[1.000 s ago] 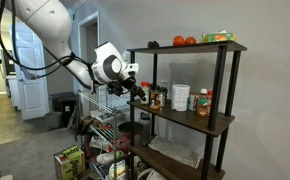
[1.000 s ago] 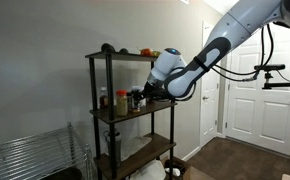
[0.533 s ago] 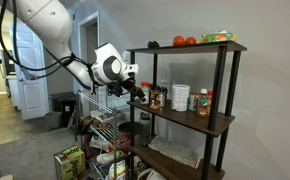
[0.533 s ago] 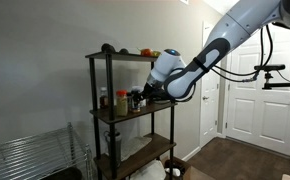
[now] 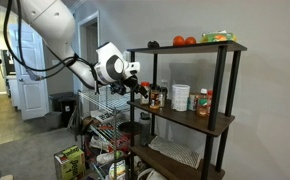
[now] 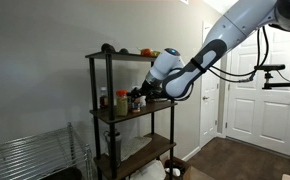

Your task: Put the spice bottle on the top shelf

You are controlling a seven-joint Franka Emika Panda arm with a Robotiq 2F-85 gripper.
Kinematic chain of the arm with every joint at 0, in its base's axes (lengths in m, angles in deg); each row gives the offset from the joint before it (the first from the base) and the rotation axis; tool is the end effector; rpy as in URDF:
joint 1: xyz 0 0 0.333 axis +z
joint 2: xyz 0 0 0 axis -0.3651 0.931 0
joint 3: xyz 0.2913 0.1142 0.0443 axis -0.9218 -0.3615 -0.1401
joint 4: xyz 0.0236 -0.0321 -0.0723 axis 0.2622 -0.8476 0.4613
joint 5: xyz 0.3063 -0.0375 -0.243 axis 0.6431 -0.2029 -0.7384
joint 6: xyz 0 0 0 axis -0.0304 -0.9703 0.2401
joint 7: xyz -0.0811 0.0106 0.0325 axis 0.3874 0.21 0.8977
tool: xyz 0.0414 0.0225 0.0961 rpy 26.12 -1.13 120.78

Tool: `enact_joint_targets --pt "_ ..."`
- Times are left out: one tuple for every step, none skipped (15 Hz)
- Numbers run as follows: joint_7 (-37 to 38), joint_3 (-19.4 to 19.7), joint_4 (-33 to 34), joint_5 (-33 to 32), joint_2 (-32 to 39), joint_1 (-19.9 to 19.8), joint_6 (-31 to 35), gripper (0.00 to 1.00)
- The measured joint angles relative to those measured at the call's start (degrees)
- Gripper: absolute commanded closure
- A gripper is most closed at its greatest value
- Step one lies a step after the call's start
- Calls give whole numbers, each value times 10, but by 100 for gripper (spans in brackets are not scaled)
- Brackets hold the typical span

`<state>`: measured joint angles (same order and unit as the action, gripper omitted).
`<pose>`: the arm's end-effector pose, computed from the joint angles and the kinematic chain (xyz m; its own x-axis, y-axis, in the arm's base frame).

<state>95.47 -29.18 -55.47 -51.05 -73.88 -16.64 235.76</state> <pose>0.6011 0.1004 0.4341 0.7028 -0.1438 0.6967 -0.0886 -0.9894 -0.1149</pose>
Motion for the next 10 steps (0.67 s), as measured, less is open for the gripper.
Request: enact_joint_targets --pt "0 2 9 -2 7 0 12 0" --pt "0 4 18 -4 15 0 22 0" --pt "0 7 28 -7 23 1 31 0" --pt "0 12 37 -11 30 4 37 0" --pt "0 18 48 -13 39 7 42 0" --pt "0 26 58 -14 47 11 46 0" --pt "0 32 67 -14 56 15 52 0" --pt "0 38 75 -14 64 18 56 0" --pt "0 45 84 -14 72 22 58 0" --pt "0 54 91 -14 79 28 58 0"
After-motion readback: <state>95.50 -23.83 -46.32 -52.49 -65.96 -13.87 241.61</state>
